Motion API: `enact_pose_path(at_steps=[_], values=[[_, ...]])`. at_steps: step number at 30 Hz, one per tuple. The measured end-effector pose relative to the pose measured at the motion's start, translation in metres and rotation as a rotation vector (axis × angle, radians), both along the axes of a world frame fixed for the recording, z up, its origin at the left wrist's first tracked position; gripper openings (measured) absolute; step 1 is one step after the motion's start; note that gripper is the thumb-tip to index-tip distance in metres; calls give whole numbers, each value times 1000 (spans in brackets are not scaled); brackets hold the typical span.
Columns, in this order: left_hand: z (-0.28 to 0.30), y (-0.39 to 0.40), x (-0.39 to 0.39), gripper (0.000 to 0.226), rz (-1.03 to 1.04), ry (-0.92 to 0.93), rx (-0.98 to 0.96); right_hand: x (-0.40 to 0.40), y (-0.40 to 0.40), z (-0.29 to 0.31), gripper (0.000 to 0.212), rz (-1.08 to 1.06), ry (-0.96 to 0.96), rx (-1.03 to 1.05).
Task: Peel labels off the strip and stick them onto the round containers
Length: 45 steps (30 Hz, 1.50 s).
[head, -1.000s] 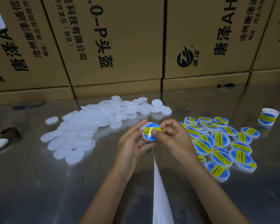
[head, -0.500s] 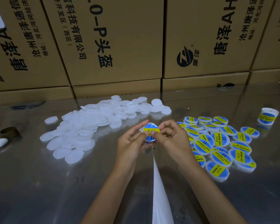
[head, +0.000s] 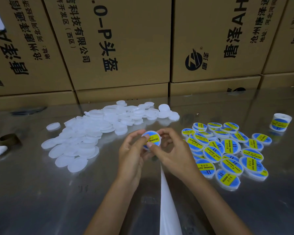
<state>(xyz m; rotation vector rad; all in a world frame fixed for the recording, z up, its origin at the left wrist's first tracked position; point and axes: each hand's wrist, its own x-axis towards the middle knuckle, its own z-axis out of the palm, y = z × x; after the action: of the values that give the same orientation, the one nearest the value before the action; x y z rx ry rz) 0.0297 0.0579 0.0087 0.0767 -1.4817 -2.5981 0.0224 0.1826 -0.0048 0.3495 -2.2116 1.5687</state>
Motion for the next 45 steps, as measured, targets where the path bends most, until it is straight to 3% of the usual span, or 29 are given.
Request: enact_pose_path(at_steps=[5, 10, 15, 19, 26, 37, 45], values=[[2, 8, 2, 17, -74, -4, 157, 2, -3, -1, 42, -57, 34, 5], [1, 13, 5, 17, -182, 9, 123, -2, 2, 0, 10, -135, 58, -155], [-7, 11, 6, 36, -198, 71, -149, -3, 10, 3, 10, -78, 75, -209], [-5, 8, 5, 49, -223, 99, -240, -4, 13, 7, 13, 5, 47, -222], [-3, 3, 3, 42, -131, 105, -191, -5, 17, 11, 21, 190, -149, -385], [-4, 0, 3, 23, -34, 51, -106, -4, 23, 10, 39, 363, -208, -303], [-4, -2, 4, 14, -20, 72, -150, -5, 22, 2, 26, 253, -123, -200]])
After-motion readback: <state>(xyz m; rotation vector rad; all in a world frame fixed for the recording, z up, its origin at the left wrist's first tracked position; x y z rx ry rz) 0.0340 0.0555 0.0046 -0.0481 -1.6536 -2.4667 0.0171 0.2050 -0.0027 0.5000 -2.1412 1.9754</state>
